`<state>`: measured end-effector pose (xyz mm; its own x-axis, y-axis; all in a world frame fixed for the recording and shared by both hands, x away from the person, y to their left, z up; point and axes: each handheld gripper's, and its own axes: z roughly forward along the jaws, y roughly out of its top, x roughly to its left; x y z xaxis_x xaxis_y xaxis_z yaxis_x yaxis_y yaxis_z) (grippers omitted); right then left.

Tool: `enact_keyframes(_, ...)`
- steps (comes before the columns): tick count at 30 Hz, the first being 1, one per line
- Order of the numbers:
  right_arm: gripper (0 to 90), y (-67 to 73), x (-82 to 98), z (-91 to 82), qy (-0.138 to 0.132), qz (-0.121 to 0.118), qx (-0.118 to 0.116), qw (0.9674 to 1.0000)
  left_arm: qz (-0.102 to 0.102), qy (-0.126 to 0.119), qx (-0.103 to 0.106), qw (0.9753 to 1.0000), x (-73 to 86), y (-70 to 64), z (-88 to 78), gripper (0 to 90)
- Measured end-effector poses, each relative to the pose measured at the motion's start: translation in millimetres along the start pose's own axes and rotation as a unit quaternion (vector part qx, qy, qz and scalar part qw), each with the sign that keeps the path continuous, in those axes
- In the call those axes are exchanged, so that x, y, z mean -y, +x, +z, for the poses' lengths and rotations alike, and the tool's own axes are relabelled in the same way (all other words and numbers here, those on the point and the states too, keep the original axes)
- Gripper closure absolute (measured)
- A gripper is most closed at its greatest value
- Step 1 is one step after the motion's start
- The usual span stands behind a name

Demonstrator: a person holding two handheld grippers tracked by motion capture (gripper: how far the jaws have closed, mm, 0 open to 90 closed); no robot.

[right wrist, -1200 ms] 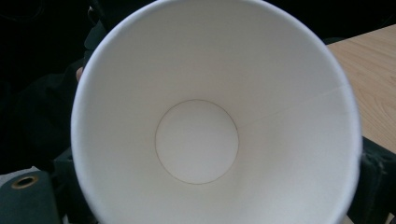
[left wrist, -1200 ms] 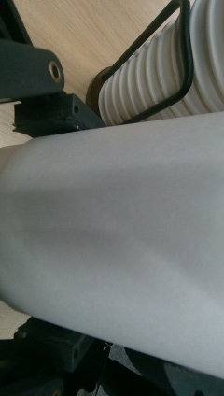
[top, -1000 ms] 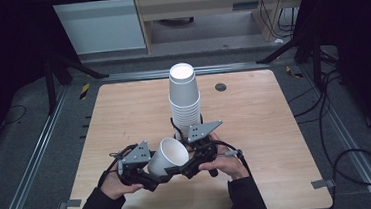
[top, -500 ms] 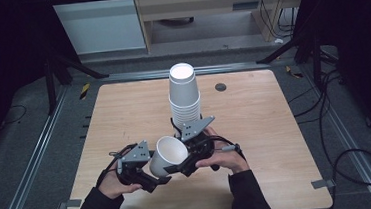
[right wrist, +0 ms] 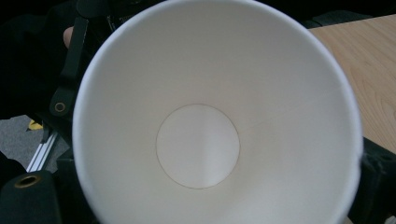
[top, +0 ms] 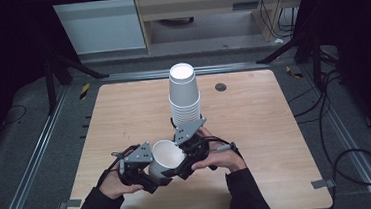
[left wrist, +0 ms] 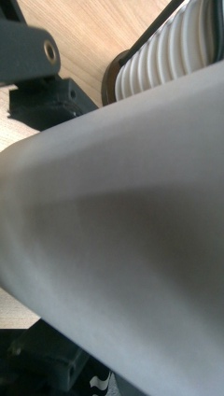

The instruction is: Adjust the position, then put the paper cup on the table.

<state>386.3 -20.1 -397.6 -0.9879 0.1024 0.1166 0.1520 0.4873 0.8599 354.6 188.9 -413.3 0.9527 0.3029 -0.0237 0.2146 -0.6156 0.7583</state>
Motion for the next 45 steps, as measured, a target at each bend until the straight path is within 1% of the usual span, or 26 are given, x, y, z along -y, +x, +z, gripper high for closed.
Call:
enact_keyframes(3,9.7,-0.4,0.1,-0.3,0.001,0.001,0.002,1.0000,-0.002,0.000,0.001,1.0000,0.5,0.8,-0.5,15.2)
enact_keyframes(6,9.7,-0.9,0.1,-1.8,0.000,0.001,0.007,1.0000,-0.003,0.001,-0.002,1.0000,1.1,1.9,-1.6,13.7)
enact_keyframes(7,9.8,-1.6,0.3,-2.9,0.000,0.000,0.009,1.0000,-0.007,0.000,-0.003,1.0000,2.0,3.1,-2.7,13.7)
enact_keyframes(8,9.7,-2.8,0.9,-6.7,0.002,0.002,0.018,0.9998,-0.009,0.002,-0.005,0.9999,3.2,4.6,-3.7,13.1)
enact_keyframes(10,9.7,-3.6,1.4,-10.9,-0.002,0.003,0.023,0.9997,-0.010,0.005,-0.008,0.9999,4.3,5.7,-4.4,12.5)
enact_keyframes(11,9.7,-4.1,1.6,-14.4,-0.004,0.005,0.028,0.9996,-0.014,0.010,-0.014,0.9998,7.0,8.3,-5.6,12.1)
enact_keyframes(13,9.7,-5.2,2.1,-20.6,-0.007,0.007,0.039,0.9992,-0.016,0.013,-0.017,0.9996,9.1,10.4,-6.8,11.9)
enact_keyframes(15,9.7,-6.1,3.3,-26.4,-0.007,0.010,0.046,0.9989,-0.021,0.012,-0.021,0.9995,11.3,12.6,-8.3,11.6)
enact_keyframes(17,9.7,-6.6,5.4,-33.0,-0.008,0.014,0.060,0.9981,-0.025,0.014,-0.025,0.9993,13.6,15.5,-10.1,11.5)
enact_keyframes(20,9.7,-6.2,10.4,-42.0,-0.011,0.021,0.074,0.9970,-0.039,0.014,-0.038,0.9985,18.1,20.3,-11.2,11.4)
enact_keyframes(21,9.6,-5.9,13.3,-45.5,-0.010,0.025,0.079,0.9965,-0.040,0.015,-0.041,0.9982,19.2,21.8,-11.5,11.4)
enact_keyframes(23,9.6,-6.2,17.2,-50.8,-0.005,0.031,0.089,0.9956,-0.049,0.022,-0.055,0.9970,21.1,25.0,-11.4,11.1)
enact_keyframes(26,9.7,-6.3,22.2,-61.3,-0.002,0.040,0.104,0.9938,-0.067,0.017,-0.075,0.9948,24.7,29.3,-11.2,11.3)
enact_keyframes(30,9.6,-7.4,27.7,-74.7,0.005,0.049,0.125,0.9909,-0.075,0.017,-0.085,0.9934,28.9,33.3,-11.7,11.1)
enact_keyframes(31,9.6,-7.9,29.2,-77.9,0.007,0.053,0.131,0.9899,-0.078,0.016,-0.091,0.9927,30.0,34.4,-12.2,11.0)
enact_keyframes(32,9.6,-7.9,29.2,-77.9,0.007,0.053,0.131,0.9899,-0.078,0.016,-0.091,0.9927,30.0,34.4,-12.2,11.2)
enact_keyframes(33,9.6,-8.6,31.1,-81.8,0.007,0.057,0.139,0.9886,-0.083,0.015,-0.096,0.9918,30.9,35.8,-12.7,11.2)
enact_keyframes(34,9.6,-9.7,34.0,-88.6,0.006,0.064,0.151,0.9865,-0.089,0.013,-0.102,0.9907,32.5,37.6,-13.5,11.3)
enact_keyframes(36,9.6,-10.0,36.1,-93.7,0.009,0.068,0.158,0.9850,-0.095,0.013,-0.103,0.9901,34.1,39.0,-13.6,11.3)
enact_keyframes(38,9.6,-9.9,37.9,-98.8,0.011,0.073,0.165,0.9836,-0.100,0.015,-0.110,0.9888,35.6,39.6,-13.5,11.3)
enact_keyframes(40,9.6,-9.8,40.2,-105.0,0.008,0.077,0.174,0.9816,-0.099,0.016,-0.111,0.9887,36.2,39.6,-13.3,11.5)
enact_keyframes(42,9.6,-10.0,42.9,-110.7,0.007,0.085,0.187,0.9788,-0.102,0.017,-0.114,0.9881,36.7,39.0,-12.5,11.6)
enact_keyframes(43,9.6,-10.4,44.8,-114.2,0.007,0.090,0.197,0.9763,-0.102,0.017,-0.115,0.9880,36.9,39.0,-12.1,11.6)
enact_keyframes(44,9.6,-10.8,46.2,-116.3,0.007,0.094,0.202,0.9747,-0.105,0.019,-0.117,0.9875,37.5,39.5,-11.5,11.6)
enact_keyframes(45,9.6,-11.7,48.4,-120.1,0.008,0.100,0.211,0.9722,-0.106,0.019,-0.118,0.9872,38.1,40.2,-10.9,11.6)
